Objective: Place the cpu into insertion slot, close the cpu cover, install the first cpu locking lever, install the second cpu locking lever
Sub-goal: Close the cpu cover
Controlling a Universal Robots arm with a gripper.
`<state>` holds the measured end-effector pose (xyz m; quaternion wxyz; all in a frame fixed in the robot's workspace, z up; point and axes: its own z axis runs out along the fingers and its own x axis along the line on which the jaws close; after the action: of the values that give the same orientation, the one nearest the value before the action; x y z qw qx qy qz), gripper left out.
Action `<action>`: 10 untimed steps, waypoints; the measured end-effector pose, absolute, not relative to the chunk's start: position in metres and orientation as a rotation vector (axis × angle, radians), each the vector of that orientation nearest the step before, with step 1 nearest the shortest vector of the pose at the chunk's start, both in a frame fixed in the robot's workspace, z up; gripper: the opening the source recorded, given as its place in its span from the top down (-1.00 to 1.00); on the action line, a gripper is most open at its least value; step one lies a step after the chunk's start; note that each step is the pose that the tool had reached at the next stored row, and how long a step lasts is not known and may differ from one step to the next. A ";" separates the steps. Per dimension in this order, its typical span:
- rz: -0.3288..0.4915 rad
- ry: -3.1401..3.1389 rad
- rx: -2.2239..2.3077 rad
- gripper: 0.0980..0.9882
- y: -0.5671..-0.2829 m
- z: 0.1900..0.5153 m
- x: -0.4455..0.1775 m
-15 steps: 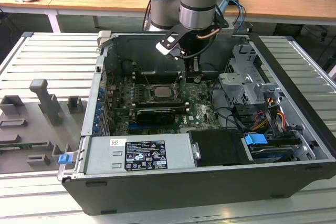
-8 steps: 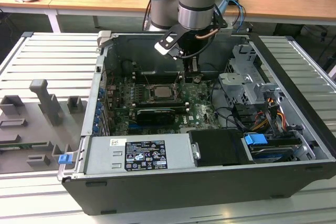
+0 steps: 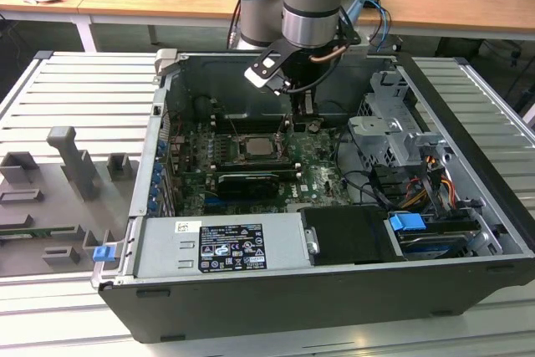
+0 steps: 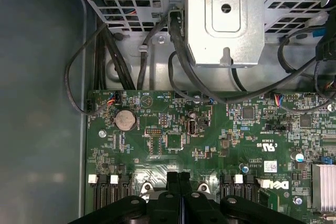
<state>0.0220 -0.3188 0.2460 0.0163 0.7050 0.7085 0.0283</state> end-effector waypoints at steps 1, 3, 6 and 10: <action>0.088 2.203 2.192 0.98 -0.319 0.246 0.022; 0.088 2.203 2.192 0.98 -0.319 0.246 0.022; 0.088 2.203 2.192 0.98 -0.319 0.246 0.021; 0.088 2.203 2.192 0.98 -0.319 0.246 0.020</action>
<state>0.0197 -0.3188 0.2460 0.0163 0.7050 0.7084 0.0283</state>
